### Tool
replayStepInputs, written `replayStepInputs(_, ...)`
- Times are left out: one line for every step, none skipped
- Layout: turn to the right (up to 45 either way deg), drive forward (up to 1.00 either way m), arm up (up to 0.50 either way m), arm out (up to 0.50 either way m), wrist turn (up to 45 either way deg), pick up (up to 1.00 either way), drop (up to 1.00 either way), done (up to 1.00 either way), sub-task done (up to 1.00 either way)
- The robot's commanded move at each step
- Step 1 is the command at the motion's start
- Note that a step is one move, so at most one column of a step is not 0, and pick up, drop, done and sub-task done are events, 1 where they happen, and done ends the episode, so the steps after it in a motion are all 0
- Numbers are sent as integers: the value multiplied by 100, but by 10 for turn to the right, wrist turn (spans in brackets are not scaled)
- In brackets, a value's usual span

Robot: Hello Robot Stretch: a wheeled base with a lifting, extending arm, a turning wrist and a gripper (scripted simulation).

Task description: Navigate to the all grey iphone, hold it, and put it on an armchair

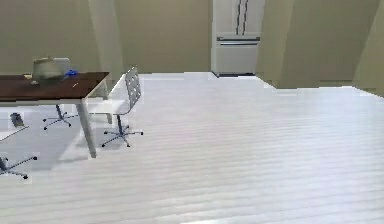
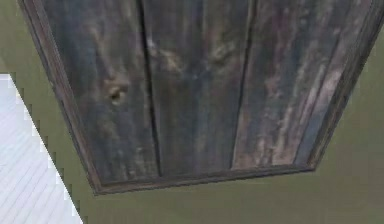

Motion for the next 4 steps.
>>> replayStepInputs(0, 50, 0, 0, 0, 0, 0, 0, 0)
replayStepInputs(330, 0, 0, 0, 0, 0, 0, 0, 0)
replayStepInputs(0, 50, 0, 0, 0, 0, 0, 0, 0)
replayStepInputs(450, 0, 0, 0, 0, 0, 0, 0, 0)
